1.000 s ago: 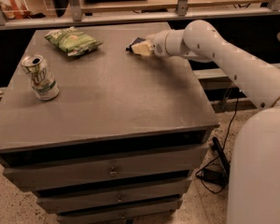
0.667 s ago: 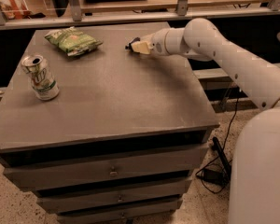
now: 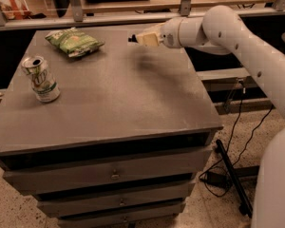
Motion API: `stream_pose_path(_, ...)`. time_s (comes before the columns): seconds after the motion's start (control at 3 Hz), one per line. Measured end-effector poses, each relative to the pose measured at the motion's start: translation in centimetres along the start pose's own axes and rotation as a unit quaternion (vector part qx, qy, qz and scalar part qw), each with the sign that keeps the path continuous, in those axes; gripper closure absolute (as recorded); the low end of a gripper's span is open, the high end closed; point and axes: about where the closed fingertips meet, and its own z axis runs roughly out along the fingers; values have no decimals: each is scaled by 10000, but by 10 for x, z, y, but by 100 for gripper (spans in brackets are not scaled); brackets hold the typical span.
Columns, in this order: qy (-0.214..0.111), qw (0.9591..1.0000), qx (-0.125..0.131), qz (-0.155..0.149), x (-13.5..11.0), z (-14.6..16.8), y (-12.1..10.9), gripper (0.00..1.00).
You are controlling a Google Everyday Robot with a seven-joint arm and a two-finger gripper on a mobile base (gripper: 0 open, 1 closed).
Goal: Move rxbar blueberry near 7up can
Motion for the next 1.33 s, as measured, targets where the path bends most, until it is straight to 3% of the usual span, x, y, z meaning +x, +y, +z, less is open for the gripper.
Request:
stream_pose_path(0.33, -124, 9983, -573, -49, -21, -20, 30, 100)
stream_pose_path(0.67, -196, 9884, -1486, -238, -36, -35, 74, 100)
stream_pose_path(1.0, -120, 9715, -2334, -389, -32, -48, 118, 100)
stream_pose_path(1.33, -14, 9652, -2583, -408, -27, -51, 131, 100)
